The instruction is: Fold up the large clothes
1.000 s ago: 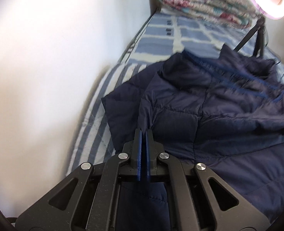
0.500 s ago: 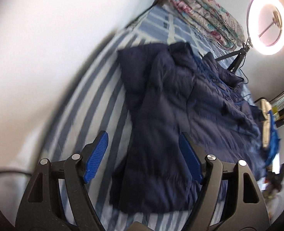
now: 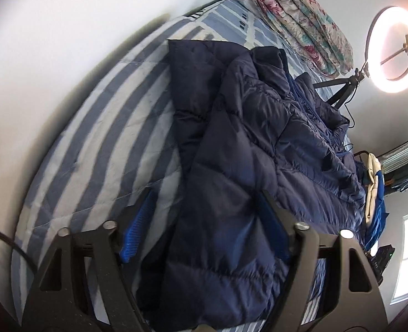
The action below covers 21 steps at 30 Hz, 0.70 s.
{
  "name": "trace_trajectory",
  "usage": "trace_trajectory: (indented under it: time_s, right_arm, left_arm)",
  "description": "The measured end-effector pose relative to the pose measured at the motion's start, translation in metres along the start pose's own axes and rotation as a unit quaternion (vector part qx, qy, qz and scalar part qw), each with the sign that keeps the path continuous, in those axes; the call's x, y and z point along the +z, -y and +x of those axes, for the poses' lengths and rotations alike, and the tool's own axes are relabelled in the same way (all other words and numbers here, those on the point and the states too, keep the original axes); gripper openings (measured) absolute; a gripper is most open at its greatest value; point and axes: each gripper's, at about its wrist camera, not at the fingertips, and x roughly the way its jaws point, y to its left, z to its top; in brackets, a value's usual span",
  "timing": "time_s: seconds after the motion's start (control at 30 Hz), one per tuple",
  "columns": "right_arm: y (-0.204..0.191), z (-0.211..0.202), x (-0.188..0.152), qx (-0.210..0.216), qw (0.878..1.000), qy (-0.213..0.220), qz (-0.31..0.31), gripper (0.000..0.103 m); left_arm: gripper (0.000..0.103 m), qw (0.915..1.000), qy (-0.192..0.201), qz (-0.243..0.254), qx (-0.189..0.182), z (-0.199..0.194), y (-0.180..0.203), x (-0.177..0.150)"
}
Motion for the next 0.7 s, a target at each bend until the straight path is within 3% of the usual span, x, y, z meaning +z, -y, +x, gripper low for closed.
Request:
trace_trajectory:
  time_s: [0.03,0.07,0.1,0.13,0.2,0.47,0.7]
  right_arm:
    - [-0.004,0.005,0.000,0.006,1.000,-0.002,0.001,0.060]
    - [-0.007,0.009,-0.001,0.009,1.000,-0.004,0.002,0.052]
    - [-0.009,0.011,-0.002,0.010,1.000,-0.004,0.000,0.044]
    - [-0.012,0.014,-0.002,0.013,1.000,-0.006,-0.002,0.028]
    - [-0.022,0.014,-0.002,0.001,1.000,-0.002,-0.016,0.014]
    - [-0.053,-0.027,-0.017,-0.048,0.995,0.002,-0.088,0.008]
    - [-0.058,-0.086,-0.068,-0.059,0.991,-0.022,-0.121,0.007]
  left_arm:
    - [0.040,1.0000,-0.005,0.002,-0.001,0.004,0.004,0.000]
    - [0.036,1.0000,-0.007,0.002,0.002,0.007,0.008,0.000]
    - [0.024,0.9999,-0.003,0.009,0.011,0.008,0.014,-0.001]
    - [0.018,0.9996,0.000,0.020,0.019,0.008,0.019,-0.002]
    - [0.011,0.9983,0.013,0.043,0.039,0.004,0.031,-0.005]
    - [0.006,0.9978,0.033,0.052,0.024,-0.035,0.033,-0.027]
    - [0.006,0.9969,0.017,0.073,0.024,-0.076,0.020,-0.091]
